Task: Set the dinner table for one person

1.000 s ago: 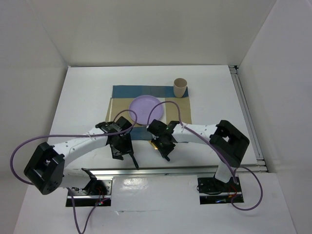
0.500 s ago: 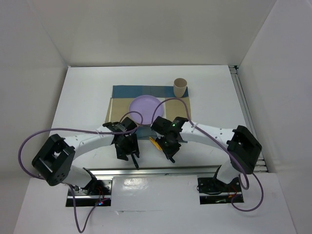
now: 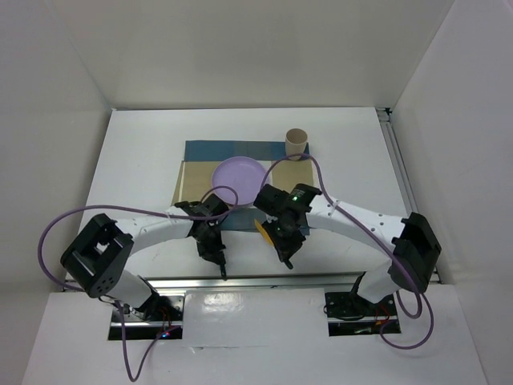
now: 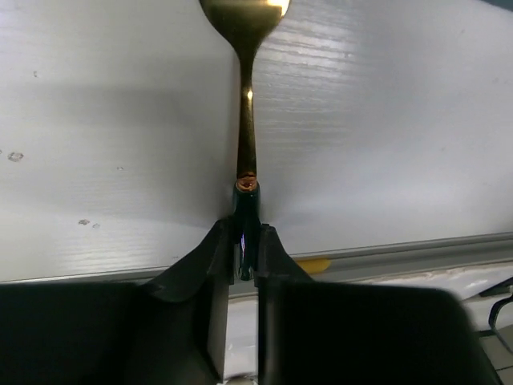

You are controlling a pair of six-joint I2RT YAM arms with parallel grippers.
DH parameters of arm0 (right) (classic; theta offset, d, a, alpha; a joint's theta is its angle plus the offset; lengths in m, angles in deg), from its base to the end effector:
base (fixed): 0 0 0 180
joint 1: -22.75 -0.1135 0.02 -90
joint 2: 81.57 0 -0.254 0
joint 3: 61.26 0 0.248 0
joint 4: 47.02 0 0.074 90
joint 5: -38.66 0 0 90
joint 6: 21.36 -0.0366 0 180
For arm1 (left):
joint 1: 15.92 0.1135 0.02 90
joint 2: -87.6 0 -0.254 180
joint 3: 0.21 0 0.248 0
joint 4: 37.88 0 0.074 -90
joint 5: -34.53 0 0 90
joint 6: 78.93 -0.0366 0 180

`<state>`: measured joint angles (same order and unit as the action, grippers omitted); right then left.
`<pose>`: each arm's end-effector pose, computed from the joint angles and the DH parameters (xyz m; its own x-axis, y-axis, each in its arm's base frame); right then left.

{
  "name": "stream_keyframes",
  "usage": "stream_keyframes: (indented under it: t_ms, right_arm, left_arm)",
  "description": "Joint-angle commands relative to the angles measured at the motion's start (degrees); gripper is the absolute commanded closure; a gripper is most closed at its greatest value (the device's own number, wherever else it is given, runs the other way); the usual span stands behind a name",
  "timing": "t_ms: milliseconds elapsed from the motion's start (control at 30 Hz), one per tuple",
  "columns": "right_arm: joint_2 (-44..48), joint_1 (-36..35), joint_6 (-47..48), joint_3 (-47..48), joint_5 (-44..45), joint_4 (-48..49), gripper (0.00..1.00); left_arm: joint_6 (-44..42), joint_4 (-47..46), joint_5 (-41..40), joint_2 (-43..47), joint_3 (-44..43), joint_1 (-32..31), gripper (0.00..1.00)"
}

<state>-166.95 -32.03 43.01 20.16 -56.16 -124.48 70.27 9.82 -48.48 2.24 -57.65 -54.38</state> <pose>0.1494 0.2170 0.2403 -0.8694 -0.4842 -0.0986 -0.4938 0.8583 0.1394 0.1898 -0.1565 0.1437 -0.9390 -0.3430 -0.0259 -0.3233 0.9059 -0.2737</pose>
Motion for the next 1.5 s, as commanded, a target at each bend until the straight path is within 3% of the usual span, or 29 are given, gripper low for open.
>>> stream_keyframes:
  t_ms: [0,33,267,400,533,800,833,900,933,967,1000,1133,1333,1367,1467]
  right_arm:
    - [3.03,4.14,-4.25,2.89,2.36,-2.99,1.00]
    - [3.03,5.64,-4.26,2.89,3.05,-1.07,1.00]
    - [-0.48,19.17,-6.45,4.65,6.14,10.34,1.00]
    - [-4.69,26.12,-2.95,6.59,5.70,17.92,1.00]
    - [-11.72,30.43,-0.05,10.36,3.51,21.80,1.00]
    - [-23.32,32.55,0.67,12.91,2.36,26.19,1.00]
    - [-24.12,32.55,-0.03,12.91,3.23,26.20,0.96]
    - [-25.44,32.55,-0.73,13.44,4.37,25.41,0.77]
    - [-25.45,32.55,-0.74,13.44,4.38,25.41,0.62]
    - [-25.45,32.55,-0.74,13.44,5.60,25.40,0.34]
    - [-24.49,32.03,-0.74,13.44,5.61,24.71,0.24]
    - [-19.14,32.02,-1.27,12.92,6.93,23.13,0.12]
    - [-7.46,32.64,-2.41,8.53,8.25,19.87,0.11]
    - [-6.04,33.42,-2.41,7.48,8.86,18.82,0.09]
    - [-0.94,35.35,-2.41,6.33,10.09,17.15,0.09]
  left_arm:
    - [1.00,1.89,-3.37,-0.33,1.43,-0.30,0.94]
    - [1.01,2.69,-3.38,0.54,1.43,-0.30,1.00]
    - [0.21,14.46,-10.84,9.23,-3.04,-0.30,1.00]
    - [-3.99,21.40,-17.42,12.33,-11.98,0.31,1.00]
    - [-9.61,24.40,-23.58,7.68,-22.19,3.29,1.00]
    - [-21.57,19.06,-24.83,-8.05,-37.84,13.58,1.00]
    - [-22.80,18.35,-24.83,-11.11,-38.82,14.28,1.00]
    - [-24.75,18.34,-23.95,-14.81,-42.84,16.39,1.00]
    - [-25.62,18.34,-23.95,-16.57,-43.74,16.92,1.00]
    - [-27.45,17.47,-23.95,-19.72,-44.53,17.97,1.00]
    - [-28.17,17.46,-22.73,-21.41,-45.58,18.50,1.00]
    - [-30.37,17.46,-23.42,-28.36,-50.24,19.73,1.00]
    - [-32.30,18.51,-19.64,-36.09,-56.57,20.79,1.00]
    - [-32.30,19.12,-19.64,-37.58,-57.88,20.79,0.89]
    - [-31.08,19.66,-19.64,-37.60,-57.90,20.79,0.41]
